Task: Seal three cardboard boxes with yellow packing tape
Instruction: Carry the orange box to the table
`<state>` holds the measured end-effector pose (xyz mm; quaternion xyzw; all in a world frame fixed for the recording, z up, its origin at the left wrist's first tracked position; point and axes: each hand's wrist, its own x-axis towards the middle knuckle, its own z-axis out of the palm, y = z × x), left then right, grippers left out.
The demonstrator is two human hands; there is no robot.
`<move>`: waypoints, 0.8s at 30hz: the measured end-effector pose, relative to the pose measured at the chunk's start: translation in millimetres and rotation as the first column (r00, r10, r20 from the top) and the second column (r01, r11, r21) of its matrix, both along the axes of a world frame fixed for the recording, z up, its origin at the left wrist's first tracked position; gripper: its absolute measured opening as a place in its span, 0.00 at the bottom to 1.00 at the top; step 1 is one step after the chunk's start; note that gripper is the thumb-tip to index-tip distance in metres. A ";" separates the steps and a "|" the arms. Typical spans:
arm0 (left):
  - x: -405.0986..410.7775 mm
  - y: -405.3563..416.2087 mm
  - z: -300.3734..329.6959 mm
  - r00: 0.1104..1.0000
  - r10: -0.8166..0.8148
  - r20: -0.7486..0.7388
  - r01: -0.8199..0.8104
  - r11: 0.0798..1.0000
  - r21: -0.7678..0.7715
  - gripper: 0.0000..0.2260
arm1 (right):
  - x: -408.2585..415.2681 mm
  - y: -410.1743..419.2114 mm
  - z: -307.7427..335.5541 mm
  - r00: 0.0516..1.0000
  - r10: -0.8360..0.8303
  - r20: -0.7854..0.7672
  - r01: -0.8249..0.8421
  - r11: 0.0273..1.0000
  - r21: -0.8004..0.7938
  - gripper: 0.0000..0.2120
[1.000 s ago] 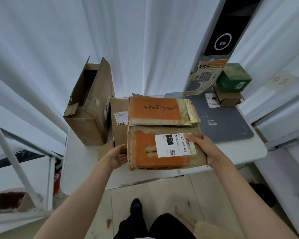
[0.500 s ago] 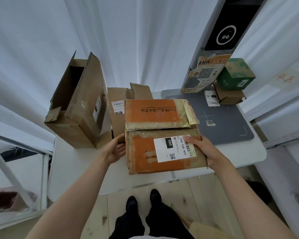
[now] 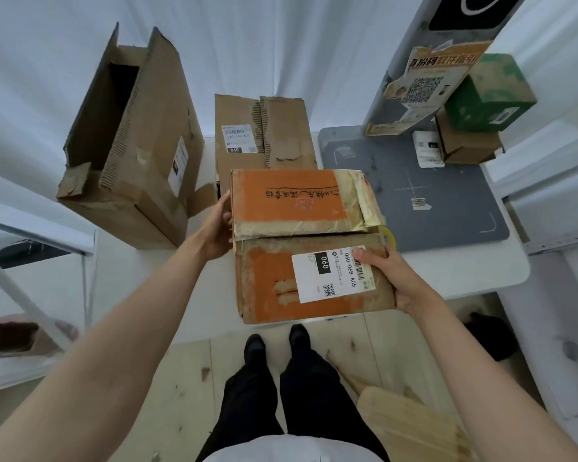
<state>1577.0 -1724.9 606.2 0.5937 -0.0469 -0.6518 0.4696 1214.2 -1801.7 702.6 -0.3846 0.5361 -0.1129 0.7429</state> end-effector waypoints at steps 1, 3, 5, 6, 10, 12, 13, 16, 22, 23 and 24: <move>7.7 5.0 -20.5 0.999 -0.019 -0.029 0.019 1.000 0.000 0.24 | -1.1 1.4 -1.7 1.000 0.010 -0.001 -0.010 1.000 0.003 0.31; 7.5 16.4 -22.0 0.999 0.002 0.042 -0.001 1.000 -0.015 0.28 | -3.0 4.6 -3.8 0.999 0.032 -0.008 -0.032 0.999 0.010 0.31; -4.1 25.0 -0.2 0.998 -0.010 0.056 0.010 1.000 -0.009 0.30 | -3.7 9.4 -5.4 0.999 0.052 -0.011 -0.051 0.999 0.017 0.31; -6.2 30.3 1.7 0.998 -0.010 0.062 0.010 1.000 0.010 0.30 | -3.6 12.1 -6.8 0.998 0.063 -0.009 -0.063 0.998 0.019 0.30; -5.1 55.7 -16.1 0.993 -0.037 0.108 0.026 0.995 0.098 0.39 | 0.7 25.1 -14.7 0.996 0.093 0.005 -0.093 0.995 0.032 0.26; -14.4 68.1 1.5 0.981 -0.048 0.186 0.017 0.986 0.169 0.38 | 5.0 31.6 -21.3 0.995 0.094 0.013 -0.095 0.995 0.043 0.24; -17.3 73.2 6.4 0.974 -0.046 0.224 0.003 0.982 0.187 0.35 | 7.6 35.1 -25.7 0.995 0.098 0.016 -0.098 0.994 0.049 0.25; -22.9 91.0 18.5 0.956 0.005 0.294 -0.078 0.968 0.238 0.28 | 18.4 47.4 -41.8 0.995 0.095 0.023 -0.096 0.993 0.063 0.28; -33.2 122.5 41.0 0.928 -0.093 0.361 0.011 0.975 0.222 0.31 | 47.5 67.4 -69.4 0.995 0.103 0.005 -0.103 0.994 0.045 0.32; -32.6 125.3 40.8 0.917 -0.116 0.382 0.027 0.973 0.229 0.32 | 52.1 70.5 -73.3 0.995 0.104 0.004 -0.104 0.993 0.047 0.33; -30.6 127.0 39.3 0.908 -0.143 0.395 0.050 0.970 0.236 0.34 | 56.6 73.2 -77.2 0.994 0.105 0.003 -0.105 0.993 0.048 0.34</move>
